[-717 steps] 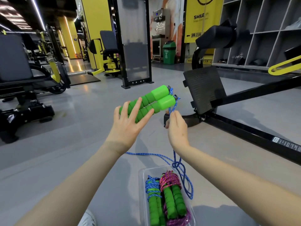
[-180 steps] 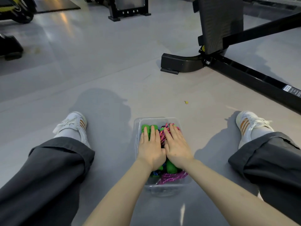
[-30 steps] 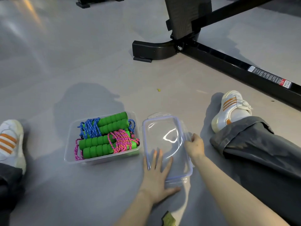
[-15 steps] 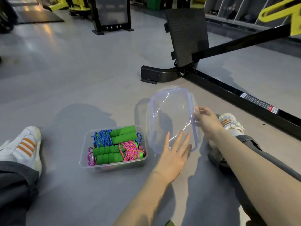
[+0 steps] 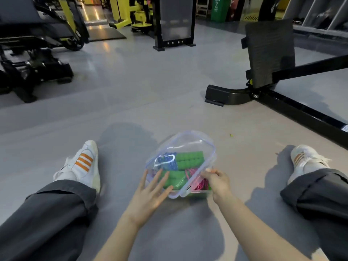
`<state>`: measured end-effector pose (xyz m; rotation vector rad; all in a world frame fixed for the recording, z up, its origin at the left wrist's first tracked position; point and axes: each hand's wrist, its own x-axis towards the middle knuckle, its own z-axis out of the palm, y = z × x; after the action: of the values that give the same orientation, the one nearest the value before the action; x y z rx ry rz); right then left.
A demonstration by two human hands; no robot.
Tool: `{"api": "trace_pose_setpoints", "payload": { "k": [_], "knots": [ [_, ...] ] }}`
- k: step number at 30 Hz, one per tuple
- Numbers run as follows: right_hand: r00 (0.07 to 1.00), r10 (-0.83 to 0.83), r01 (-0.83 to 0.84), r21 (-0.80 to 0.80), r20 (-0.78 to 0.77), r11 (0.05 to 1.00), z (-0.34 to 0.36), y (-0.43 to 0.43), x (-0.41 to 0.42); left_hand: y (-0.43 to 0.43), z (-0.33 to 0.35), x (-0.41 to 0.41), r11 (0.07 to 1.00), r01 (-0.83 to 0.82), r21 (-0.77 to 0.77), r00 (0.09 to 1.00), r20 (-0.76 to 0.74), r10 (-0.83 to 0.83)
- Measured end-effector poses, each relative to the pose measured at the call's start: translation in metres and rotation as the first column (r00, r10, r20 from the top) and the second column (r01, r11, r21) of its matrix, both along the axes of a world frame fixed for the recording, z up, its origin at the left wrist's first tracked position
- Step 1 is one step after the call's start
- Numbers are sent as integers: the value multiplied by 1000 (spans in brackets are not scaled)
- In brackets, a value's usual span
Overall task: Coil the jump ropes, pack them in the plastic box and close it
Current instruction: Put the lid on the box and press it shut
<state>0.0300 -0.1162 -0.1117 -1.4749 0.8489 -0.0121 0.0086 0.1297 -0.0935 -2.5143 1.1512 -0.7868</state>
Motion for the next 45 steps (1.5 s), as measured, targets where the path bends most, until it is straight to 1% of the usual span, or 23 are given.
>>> {"api": "trace_pose_setpoints", "payload": {
  "k": [2, 4, 5, 7, 8, 10, 12, 14, 15, 17, 19, 21, 22, 24, 26, 28, 30, 32, 34, 35, 37, 41, 45],
  "knots": [
    [999, -7, 6, -18, -43, 1000, -47, 0, 3, 4, -2, 6, 995, -94, -35, 995, -30, 93],
    [993, -102, 103, 1, -56, 995, -65, 5, 5, -1, -1, 16, 972, -210, -102, 976, -76, 202],
    [986, -157, 156, -24, -59, 987, -53, 12, 1, -2, 1, 22, 953, -278, -123, 957, -117, 264],
    [979, -182, 169, -121, -97, 978, -34, 21, -6, -3, 2, 35, 920, -377, -104, 908, -238, 345],
    [977, -158, 130, -191, -143, 973, -8, 30, -14, -5, 6, 39, 902, -423, -89, 874, -303, 380],
    [976, -91, 20, -332, -198, 943, 19, 37, -23, -14, 19, 39, 823, -557, -115, 764, -459, 453],
    [984, -34, -55, -482, -174, 875, 25, 30, -25, -29, 26, 36, 689, -714, -127, 594, -629, 501],
    [997, -2, -51, -625, -83, 779, 24, 15, -18, -43, 22, 35, 547, -819, -171, 456, -773, 441],
    [998, 32, -65, -666, -62, 743, 26, 7, -11, -49, 17, 36, 503, -844, -183, 420, -810, 410],
    [988, 113, -157, -714, -109, 682, 33, -10, 10, -57, 10, 36, 476, -857, -199, 398, -842, 365],
    [956, 170, -291, -698, -239, 654, 40, -25, 36, -58, 4, 37, 478, -858, -187, 377, -861, 340],
    [936, 203, -346, -644, -288, 682, 43, -33, 59, -57, -1, 37, 461, -858, -226, 383, -880, 280],
    [936, 204, -344, -614, -287, 711, 44, -35, 67, -56, -2, 37, 459, -848, -263, 407, -879, 248],
    [952, 166, -291, -592, -257, 751, 45, -34, 73, -53, -2, 38, 449, -827, -339, 464, -862, 203],
    [974, 97, -207, -645, -202, 736, 46, -32, 66, -49, 1, 41, 452, -810, -375, 500, -844, 196],
    [986, 58, -149, -673, -157, 725, 46, -28, 47, -43, 5, 42, 474, -786, -397, 538, -817, 207],
    [989, 25, -112, -644, -143, 757, 41, -23, 26, -38, 12, 43, 506, -763, -403, 563, -799, 212],
    [984, 23, -127, -613, -175, 779, 33, -17, 9, -31, 14, 44, 587, -742, -325, 549, -797, 252],
    [983, 27, -135, -612, -183, 780, 26, -14, 3, -27, 12, 45, 698, -695, -172, 526, -784, 330],
    [984, 25, -131, -616, -177, 777, 25, -14, 4, -27, 11, 44, 743, -661, -107, 533, -763, 365],
    [985, 23, -128, -645, -169, 753, 24, -14, 7, -35, 6, 41, 798, -601, -42, 565, -729, 387],
    [985, 53, -153, -692, -163, 706, 18, -15, 11, -61, -1, 32, 830, -555, -59, 579, -744, 334],
    [972, 118, -230, -725, -203, 649, 17, -16, 11, -66, -7, 34, 821, -570, -37, 580, -725, 371]
  ]
}}
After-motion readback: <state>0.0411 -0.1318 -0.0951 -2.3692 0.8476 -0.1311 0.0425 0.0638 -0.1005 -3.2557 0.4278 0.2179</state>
